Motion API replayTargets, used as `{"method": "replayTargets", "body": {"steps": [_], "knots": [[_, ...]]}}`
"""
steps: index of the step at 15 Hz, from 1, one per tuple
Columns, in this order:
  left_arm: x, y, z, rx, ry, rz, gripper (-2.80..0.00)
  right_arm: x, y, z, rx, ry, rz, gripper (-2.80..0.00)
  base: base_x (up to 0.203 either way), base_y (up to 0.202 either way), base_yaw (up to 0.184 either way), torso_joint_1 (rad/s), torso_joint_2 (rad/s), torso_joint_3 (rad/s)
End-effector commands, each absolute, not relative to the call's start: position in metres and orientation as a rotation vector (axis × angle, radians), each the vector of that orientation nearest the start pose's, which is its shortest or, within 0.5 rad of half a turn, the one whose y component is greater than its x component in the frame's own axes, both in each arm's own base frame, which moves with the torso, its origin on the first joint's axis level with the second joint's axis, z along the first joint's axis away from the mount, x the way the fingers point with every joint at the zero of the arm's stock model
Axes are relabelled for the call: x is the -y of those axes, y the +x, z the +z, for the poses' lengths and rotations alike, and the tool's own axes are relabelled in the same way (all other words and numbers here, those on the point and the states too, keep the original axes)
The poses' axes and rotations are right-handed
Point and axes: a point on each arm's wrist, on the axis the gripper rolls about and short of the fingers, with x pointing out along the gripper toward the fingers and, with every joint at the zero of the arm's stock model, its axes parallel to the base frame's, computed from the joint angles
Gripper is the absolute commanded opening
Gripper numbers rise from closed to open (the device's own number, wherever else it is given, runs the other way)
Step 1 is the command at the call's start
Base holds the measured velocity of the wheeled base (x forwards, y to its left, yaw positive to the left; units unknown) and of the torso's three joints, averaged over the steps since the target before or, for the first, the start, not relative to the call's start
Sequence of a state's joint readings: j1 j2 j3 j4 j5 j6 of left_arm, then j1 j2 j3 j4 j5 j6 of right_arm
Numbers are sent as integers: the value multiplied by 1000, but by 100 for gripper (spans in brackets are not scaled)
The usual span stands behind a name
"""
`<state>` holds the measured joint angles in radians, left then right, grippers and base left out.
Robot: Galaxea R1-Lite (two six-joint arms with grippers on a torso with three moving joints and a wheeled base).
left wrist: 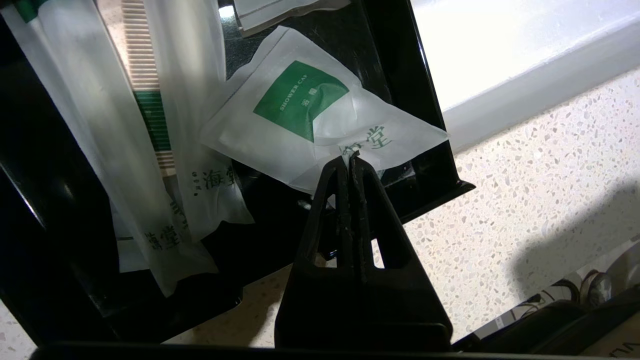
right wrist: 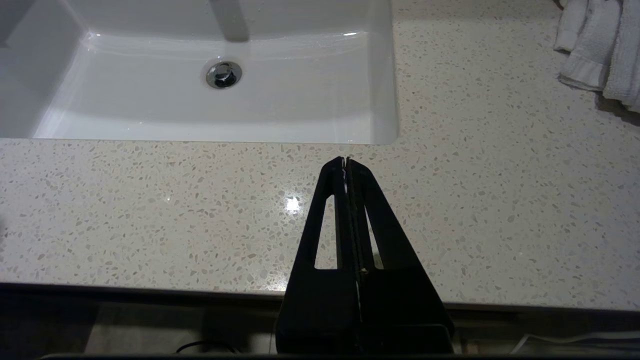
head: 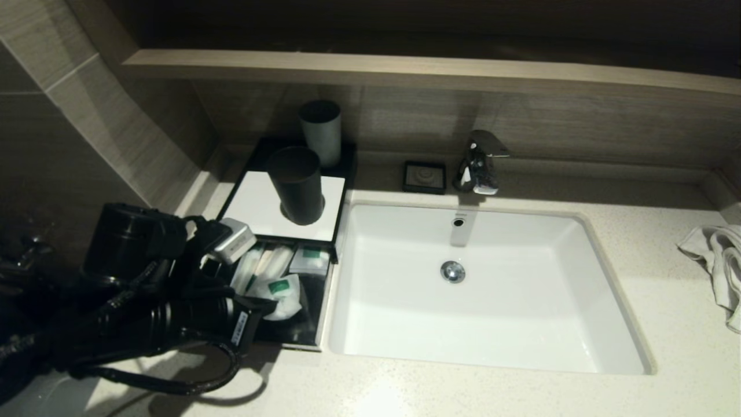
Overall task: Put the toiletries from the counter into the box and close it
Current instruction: Place the bathroom toiletry into the drawer
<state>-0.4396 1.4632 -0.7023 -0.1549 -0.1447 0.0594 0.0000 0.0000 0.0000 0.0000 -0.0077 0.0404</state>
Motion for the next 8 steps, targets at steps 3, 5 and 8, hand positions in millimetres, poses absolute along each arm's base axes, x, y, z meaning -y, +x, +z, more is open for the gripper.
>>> {"method": "replayTargets", "body": {"steps": [3,5,8], "knots": [[105,209,169,-610,160,-598,-280,0,-23,76,-1,41,-8,-280,0,0,0,0,0,0],[106,210,167,-615,165,-600,-280,0,-23,76,-1,41,-8,-280,0,0,0,0,0,0],[109,215,163,-610,181,-575,-280,0,-23,76,-1,41,-8,-280,0,0,0,0,0,0]]}}
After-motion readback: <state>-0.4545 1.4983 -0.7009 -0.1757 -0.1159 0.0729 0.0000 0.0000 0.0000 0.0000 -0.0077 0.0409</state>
